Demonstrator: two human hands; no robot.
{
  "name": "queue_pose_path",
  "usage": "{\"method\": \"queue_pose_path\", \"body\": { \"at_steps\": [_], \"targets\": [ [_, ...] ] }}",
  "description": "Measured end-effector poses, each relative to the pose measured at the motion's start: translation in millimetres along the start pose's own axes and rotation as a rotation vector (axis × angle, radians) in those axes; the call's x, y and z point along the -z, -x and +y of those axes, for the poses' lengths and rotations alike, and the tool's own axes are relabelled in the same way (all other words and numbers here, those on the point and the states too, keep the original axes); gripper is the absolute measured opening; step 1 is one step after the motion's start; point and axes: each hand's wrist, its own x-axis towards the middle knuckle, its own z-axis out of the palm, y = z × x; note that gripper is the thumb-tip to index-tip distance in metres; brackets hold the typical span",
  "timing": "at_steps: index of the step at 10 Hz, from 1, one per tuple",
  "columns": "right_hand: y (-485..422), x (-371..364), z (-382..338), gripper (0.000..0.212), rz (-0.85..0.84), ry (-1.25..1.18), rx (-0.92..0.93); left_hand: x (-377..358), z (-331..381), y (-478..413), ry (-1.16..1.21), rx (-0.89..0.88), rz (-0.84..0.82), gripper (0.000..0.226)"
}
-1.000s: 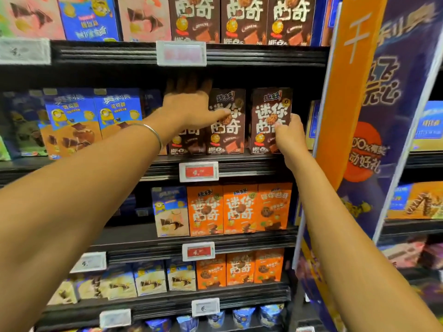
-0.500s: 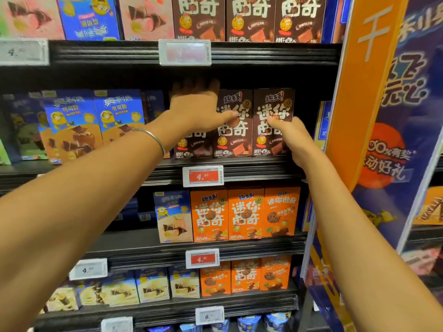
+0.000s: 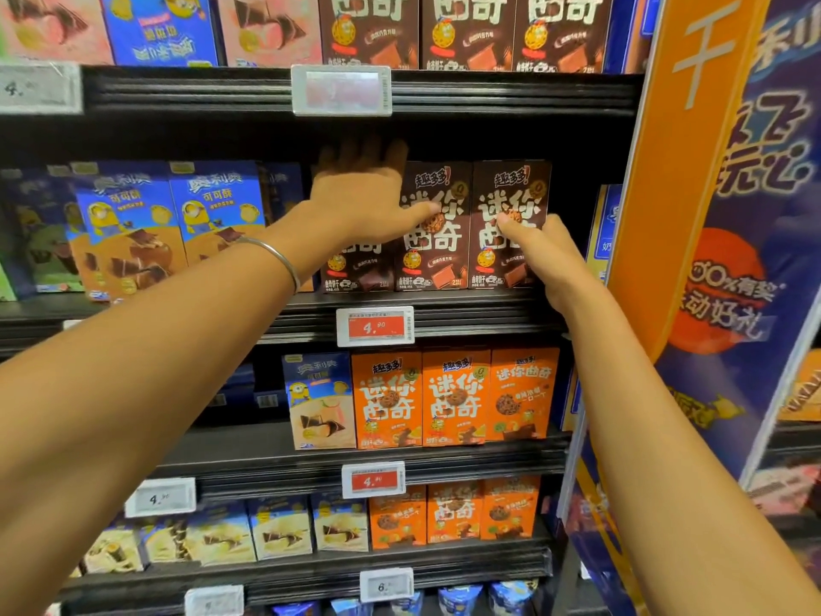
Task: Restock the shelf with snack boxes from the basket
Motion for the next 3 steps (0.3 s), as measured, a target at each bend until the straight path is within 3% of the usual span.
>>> {"method": "queue_pose_path", "body": {
  "at_steps": [2, 3],
  "targets": [
    [5.6, 0.1, -6.1, 0.099, 0.102, -0.099, -0.043, 7.9, 4.0, 7.0, 0.061, 0.007, 0.077, 0.100],
    [10.1, 4.3, -15.4, 0.101, 0.151, -0.194, -0.019, 13.6, 5.8, 9.8, 0.104, 0.011, 0.146, 0.094]
  ]
}}
